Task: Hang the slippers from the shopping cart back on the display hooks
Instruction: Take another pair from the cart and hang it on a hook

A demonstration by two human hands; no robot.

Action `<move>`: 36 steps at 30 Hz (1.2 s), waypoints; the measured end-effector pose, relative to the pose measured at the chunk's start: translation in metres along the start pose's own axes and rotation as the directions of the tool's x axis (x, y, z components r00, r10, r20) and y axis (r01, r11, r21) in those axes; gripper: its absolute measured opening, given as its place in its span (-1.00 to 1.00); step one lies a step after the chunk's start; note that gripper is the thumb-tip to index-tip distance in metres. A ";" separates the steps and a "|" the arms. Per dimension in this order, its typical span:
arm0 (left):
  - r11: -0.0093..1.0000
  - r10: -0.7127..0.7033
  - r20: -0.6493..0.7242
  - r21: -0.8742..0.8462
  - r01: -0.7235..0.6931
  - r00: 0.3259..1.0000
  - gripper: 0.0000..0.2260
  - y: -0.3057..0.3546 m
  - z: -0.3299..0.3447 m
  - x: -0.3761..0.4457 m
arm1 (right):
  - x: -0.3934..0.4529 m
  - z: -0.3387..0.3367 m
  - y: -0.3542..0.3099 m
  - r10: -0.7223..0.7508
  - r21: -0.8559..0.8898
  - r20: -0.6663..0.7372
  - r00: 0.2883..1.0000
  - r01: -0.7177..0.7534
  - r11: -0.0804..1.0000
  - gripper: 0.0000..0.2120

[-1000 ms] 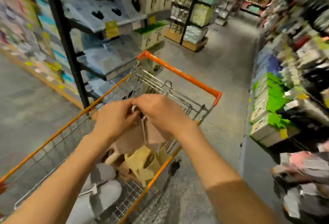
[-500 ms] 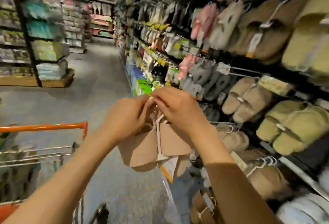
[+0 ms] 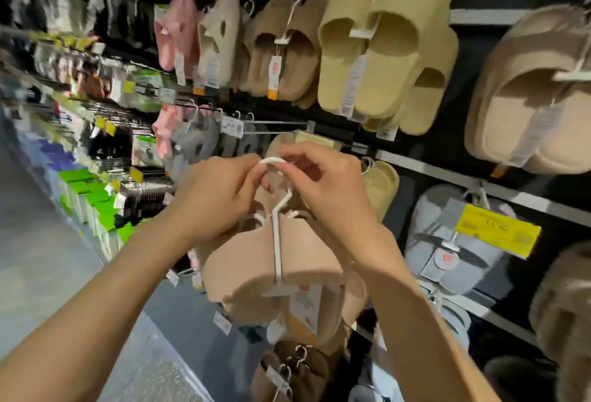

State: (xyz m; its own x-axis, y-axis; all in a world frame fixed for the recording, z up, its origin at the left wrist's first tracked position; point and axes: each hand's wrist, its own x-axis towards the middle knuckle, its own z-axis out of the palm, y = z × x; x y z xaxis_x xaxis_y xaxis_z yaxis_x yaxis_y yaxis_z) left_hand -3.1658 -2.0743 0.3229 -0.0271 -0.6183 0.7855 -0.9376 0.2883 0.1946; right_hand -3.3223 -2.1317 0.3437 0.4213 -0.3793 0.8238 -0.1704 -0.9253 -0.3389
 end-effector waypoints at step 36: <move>0.751 0.107 0.697 -0.524 0.401 0.709 -0.87 -0.199 0.130 0.083 | 0.020 0.127 0.127 0.782 0.006 -0.269 0.562 -0.811 0.585 -0.70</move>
State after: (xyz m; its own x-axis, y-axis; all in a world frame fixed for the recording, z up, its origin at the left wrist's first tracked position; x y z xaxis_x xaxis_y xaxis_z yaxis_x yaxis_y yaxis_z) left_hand -3.0265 -2.2784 0.2731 -0.3607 -0.9173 0.1686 -0.5338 0.3513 0.7692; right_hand -3.2225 -2.2563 0.2600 -0.1357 -0.9375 0.3203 -0.4360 -0.2338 -0.8690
